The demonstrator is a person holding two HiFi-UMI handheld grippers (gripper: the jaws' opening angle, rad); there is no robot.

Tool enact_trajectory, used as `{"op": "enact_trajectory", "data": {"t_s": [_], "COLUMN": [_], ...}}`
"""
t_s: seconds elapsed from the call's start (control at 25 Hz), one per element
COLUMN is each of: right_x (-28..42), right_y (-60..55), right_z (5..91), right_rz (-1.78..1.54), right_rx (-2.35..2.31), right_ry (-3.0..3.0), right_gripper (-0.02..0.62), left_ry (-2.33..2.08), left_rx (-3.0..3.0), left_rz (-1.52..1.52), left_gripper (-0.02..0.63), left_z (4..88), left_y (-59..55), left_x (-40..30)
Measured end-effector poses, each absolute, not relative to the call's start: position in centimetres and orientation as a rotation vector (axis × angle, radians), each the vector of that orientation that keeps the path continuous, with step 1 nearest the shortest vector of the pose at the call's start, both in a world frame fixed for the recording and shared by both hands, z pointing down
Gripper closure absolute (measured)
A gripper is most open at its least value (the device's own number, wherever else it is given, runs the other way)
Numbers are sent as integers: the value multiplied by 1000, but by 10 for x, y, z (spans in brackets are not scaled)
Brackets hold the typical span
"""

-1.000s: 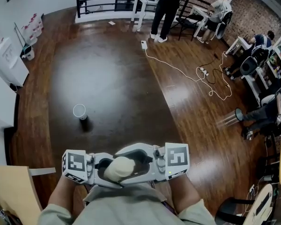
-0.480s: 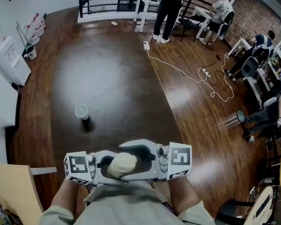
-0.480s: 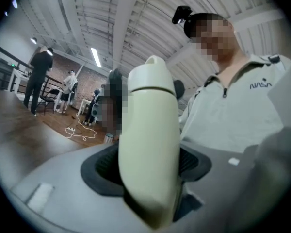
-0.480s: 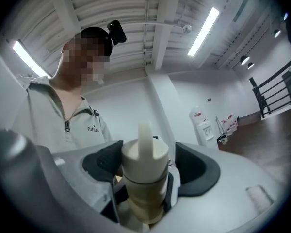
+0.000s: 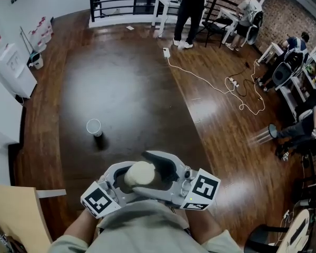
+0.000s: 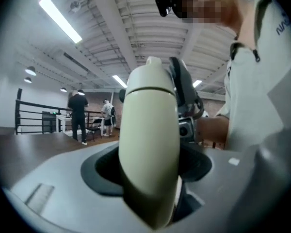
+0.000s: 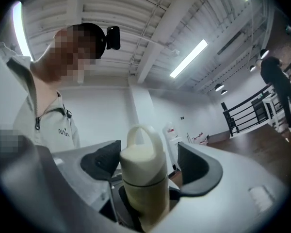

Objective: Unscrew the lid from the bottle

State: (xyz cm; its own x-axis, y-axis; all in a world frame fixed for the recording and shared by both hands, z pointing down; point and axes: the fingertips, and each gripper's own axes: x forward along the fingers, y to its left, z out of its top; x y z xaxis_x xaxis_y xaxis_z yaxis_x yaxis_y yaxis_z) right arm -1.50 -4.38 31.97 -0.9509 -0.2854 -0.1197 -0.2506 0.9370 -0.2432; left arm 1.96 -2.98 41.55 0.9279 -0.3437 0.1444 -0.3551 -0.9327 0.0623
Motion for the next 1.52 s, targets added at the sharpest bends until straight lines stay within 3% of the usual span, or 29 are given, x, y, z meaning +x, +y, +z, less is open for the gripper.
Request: {"op": "enact_trajectory", "data": {"t_s": [0.36,0.72,0.84,1.2,1.52], "right_x": [-16,-17,-13,-18,-17], "right_y": [-61,-68,-70,-52,-13], "right_z": [343,364,368,361,343], "right_rz": [-382,-558,-588,-494,-582], "right_rx": [-854,-950,-961,-564,101], "right_ry": [2898,2844,2835,3004,2984], "right_gripper": [235,236,287,299,308], "left_ry": [-1118,-1219,-1189,-617,300], "left_rx": [2892,2902,2908,2925,2644], "left_rz": [361,432,432,178,-4], "left_gripper": [288,290,290,288,290], "left_z": [447,456,461,457,435], "left_y": [-69,-72,-71,-41,32], "left_x": [1,2,3,16,20]}}
